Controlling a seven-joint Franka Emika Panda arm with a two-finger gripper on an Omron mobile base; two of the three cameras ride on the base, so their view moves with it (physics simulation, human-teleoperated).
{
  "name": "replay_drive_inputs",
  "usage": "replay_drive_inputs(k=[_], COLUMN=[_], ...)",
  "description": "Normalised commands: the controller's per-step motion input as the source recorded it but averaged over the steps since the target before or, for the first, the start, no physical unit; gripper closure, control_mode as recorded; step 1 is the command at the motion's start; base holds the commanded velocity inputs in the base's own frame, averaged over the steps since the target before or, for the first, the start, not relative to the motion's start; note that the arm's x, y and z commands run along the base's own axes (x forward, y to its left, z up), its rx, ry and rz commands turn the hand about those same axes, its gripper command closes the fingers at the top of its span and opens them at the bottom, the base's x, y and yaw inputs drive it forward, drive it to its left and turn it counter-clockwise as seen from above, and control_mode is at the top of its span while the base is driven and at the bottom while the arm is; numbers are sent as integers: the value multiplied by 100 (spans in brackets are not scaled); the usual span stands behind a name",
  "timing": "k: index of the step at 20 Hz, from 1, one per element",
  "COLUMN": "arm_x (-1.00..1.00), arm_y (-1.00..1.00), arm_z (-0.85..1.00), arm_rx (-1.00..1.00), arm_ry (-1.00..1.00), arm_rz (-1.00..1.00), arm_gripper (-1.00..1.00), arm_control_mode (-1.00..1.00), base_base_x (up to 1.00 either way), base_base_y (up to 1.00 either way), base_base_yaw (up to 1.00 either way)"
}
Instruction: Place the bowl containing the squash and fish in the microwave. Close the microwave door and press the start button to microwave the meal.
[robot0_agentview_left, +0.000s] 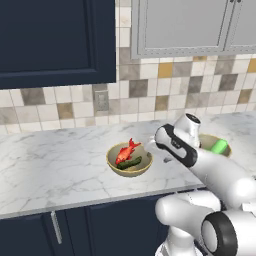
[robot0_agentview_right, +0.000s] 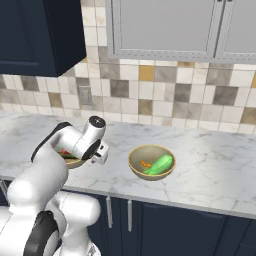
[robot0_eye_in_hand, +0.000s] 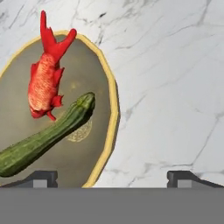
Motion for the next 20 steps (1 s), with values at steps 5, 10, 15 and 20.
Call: replay_drive_inputs(k=[5,10,15,20], arm_x=[34,26,23,20], arm_y=[0,1,10,9], arm_z=[-28,-23,-18,-21], arm_rx=[5,0,0,0], arm_ry=[4,1,0,0], arm_rz=[0,0,0,0], arm_gripper=[-100,-100,-100,-100], arm_control_mode=[-100,-100,-100,-100], base_base_x=[0,0,0,0], base_base_y=[0,0,0,0], base_base_yaw=[0,0,0,0])
